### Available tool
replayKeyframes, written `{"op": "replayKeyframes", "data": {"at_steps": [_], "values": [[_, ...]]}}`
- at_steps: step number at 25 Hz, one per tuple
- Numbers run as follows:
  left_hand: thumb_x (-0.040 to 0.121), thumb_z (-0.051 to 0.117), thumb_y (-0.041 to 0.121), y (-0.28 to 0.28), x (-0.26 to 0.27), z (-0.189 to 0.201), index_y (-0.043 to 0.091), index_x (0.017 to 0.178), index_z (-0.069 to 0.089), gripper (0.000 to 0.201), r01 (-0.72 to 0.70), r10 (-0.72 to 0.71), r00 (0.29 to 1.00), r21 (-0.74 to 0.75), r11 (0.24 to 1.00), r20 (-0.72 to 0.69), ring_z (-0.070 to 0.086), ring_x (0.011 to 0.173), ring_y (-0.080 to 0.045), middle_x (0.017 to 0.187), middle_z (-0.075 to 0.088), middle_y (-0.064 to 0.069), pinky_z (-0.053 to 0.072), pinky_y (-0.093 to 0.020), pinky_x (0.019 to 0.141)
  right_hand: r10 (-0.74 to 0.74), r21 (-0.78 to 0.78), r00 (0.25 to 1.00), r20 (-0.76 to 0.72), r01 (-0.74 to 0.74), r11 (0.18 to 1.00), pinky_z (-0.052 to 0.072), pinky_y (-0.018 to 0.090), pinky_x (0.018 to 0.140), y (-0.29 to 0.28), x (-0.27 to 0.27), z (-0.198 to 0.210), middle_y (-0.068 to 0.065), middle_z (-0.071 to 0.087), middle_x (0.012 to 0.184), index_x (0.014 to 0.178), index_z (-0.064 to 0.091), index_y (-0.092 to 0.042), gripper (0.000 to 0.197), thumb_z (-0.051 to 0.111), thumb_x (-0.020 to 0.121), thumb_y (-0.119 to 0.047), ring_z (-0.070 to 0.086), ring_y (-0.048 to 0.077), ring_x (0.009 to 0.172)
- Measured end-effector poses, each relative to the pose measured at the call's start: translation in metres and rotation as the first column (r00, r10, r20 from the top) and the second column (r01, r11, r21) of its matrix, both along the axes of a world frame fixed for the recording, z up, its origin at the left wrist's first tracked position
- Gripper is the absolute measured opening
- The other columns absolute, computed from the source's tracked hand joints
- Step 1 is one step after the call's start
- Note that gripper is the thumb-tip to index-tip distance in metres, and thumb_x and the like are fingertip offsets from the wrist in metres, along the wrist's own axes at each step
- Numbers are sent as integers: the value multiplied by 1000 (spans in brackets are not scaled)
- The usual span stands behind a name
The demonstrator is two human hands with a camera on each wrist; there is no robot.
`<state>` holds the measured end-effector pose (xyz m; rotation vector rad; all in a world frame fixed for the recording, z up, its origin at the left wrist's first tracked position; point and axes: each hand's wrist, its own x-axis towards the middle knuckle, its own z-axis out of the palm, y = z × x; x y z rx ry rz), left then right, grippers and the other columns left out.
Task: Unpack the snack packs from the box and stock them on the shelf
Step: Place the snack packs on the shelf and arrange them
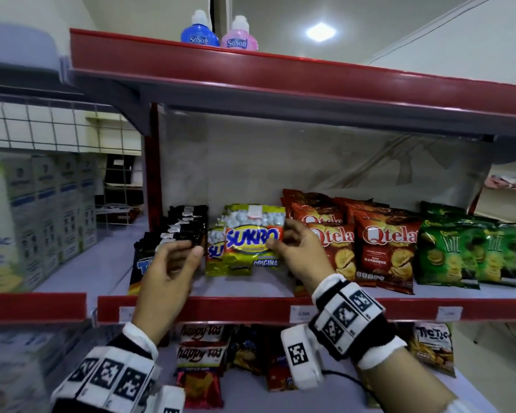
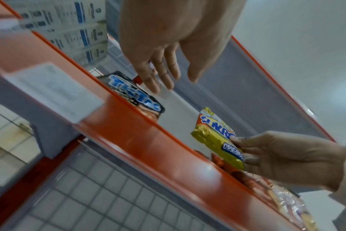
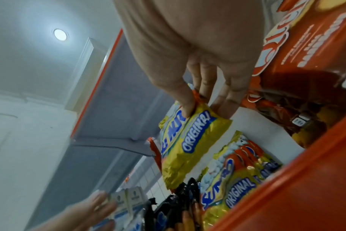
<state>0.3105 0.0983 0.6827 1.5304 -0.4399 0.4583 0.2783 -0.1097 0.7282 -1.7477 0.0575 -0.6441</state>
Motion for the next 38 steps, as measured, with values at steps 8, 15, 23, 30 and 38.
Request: {"op": "replayKeyframes", "data": {"at_steps": [8, 15, 23, 30, 38], "values": [[88, 65, 30, 38, 47, -28, 10, 126, 56, 44, -429, 318, 901, 495, 756, 296, 36, 136, -30, 146, 43, -11, 33, -45, 109, -218, -175, 948, -232, 180, 968, 45, 23, 76, 27, 44, -36, 4, 61, 95, 121, 54, -5, 47, 73, 78, -4, 58, 17, 89], [94, 48, 45, 35, 51, -37, 20, 135, 50, 48, -482, 335, 875, 560, 674, 350, 16, 147, -23, 156, 30, -5, 24, -43, 116, -351, -378, 889, -294, 229, 897, 50, 35, 91, 36, 62, -32, 12, 64, 117, 119, 52, -9, 50, 76, 76, -17, 61, 27, 107], [92, 55, 40, 36, 47, -36, 19, 135, 49, 49, -457, 323, 887, 528, 715, 329, 18, 147, -23, 156, 28, -5, 23, -43, 115, -410, -323, 909, -70, 368, 872, 46, 38, 94, 39, 45, -40, 13, 51, 126, 130, 46, -12, 57, 72, 81, -25, 54, 29, 112], [88, 56, 39, 24, 21, -35, 13, 115, 60, 37, -353, 272, 905, 219, 910, 328, 42, 117, -27, 126, 55, -4, 31, -42, 95, -267, -160, 897, 351, 339, 927, 50, 21, 72, 37, -2, -54, -1, 61, 91, 109, 54, -21, 22, 62, 90, -15, 59, 7, 82], [90, 53, 37, -38, -54, -74, 23, 90, 62, 17, -108, 67, 957, 132, 985, 283, 50, 92, -12, 93, 57, 28, 43, -35, 87, -170, -172, 917, 360, 244, 954, 49, 22, 73, -12, -72, -107, 2, 61, 89, 94, 58, -17, 5, 59, 92, -12, 60, 14, 83]]}}
